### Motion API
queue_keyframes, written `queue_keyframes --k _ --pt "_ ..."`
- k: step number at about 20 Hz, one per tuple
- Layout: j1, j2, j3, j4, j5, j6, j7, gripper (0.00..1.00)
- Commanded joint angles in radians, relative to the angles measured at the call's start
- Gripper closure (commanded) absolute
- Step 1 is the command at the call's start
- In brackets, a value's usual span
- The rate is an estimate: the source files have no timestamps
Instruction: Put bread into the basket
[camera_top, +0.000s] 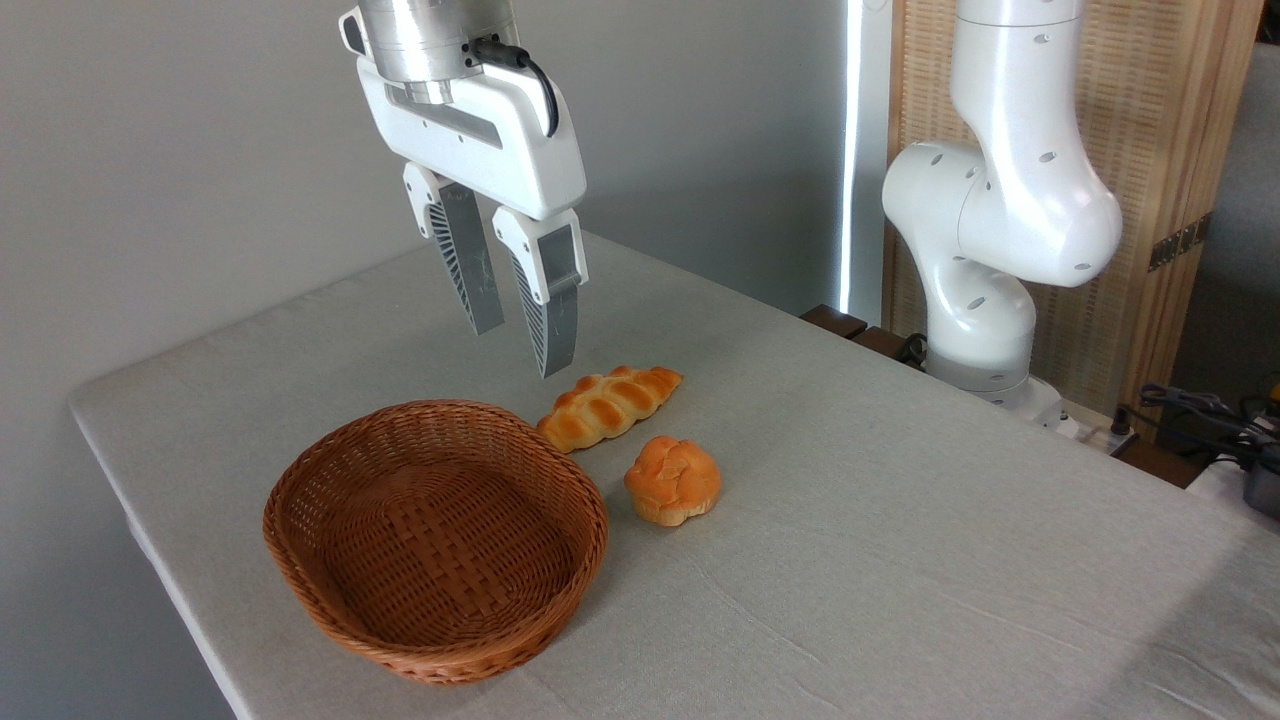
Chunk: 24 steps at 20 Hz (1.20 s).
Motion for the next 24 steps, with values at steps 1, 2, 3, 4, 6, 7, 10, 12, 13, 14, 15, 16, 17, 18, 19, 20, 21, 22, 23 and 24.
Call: queue_keyframes --k 1,2,3,4,6,7,10,12,13,14,15,16,17,18,19,20,21,22,23,24 --pt "0.008 -0.005 -0.008 0.007 -0.015 -0.028 0.014 0.0" --pt "0.006 -0.01 -0.01 -0.001 -0.015 -0.028 0.014 0.0" --pt "0.0 -0.02 -0.011 -0.015 -0.017 -0.028 0.014 0.0" --pt "-0.004 -0.036 -0.013 -0.042 -0.018 -0.025 0.014 0.0" --pt "-0.035 -0.082 -0.013 -0.125 -0.024 -0.011 0.014 0.0" --pt "-0.049 -0.101 -0.013 -0.16 -0.043 -0.01 0.014 0.0" --pt "-0.096 -0.145 -0.014 -0.271 -0.093 0.001 0.013 0.0" --pt "-0.132 -0.181 -0.014 -0.36 -0.096 0.053 0.011 0.0" --pt "-0.148 -0.2 -0.014 -0.407 -0.096 0.087 0.009 0.0" --pt "-0.164 -0.215 -0.014 -0.453 -0.096 0.118 0.009 0.0" --pt "-0.182 -0.23 -0.014 -0.498 -0.096 0.147 0.009 0.0" --pt "-0.195 -0.247 -0.014 -0.542 -0.096 0.186 0.011 0.0" --pt "-0.207 -0.252 -0.017 -0.577 -0.096 0.222 0.009 0.0" --pt "-0.215 -0.252 -0.034 -0.607 -0.096 0.254 0.009 0.0" --pt "-0.215 -0.249 -0.051 -0.636 -0.096 0.291 0.009 0.0" --pt "-0.215 -0.249 -0.062 -0.67 -0.096 0.332 0.009 0.0" --pt "-0.215 -0.246 -0.07 -0.696 -0.096 0.364 0.009 0.0" --pt "-0.215 -0.241 -0.079 -0.713 -0.096 0.392 0.009 0.0" --pt "-0.215 -0.238 -0.086 -0.728 -0.098 0.42 0.009 0.0" --pt "-0.215 -0.232 -0.093 -0.742 -0.098 0.443 0.008 0.0"
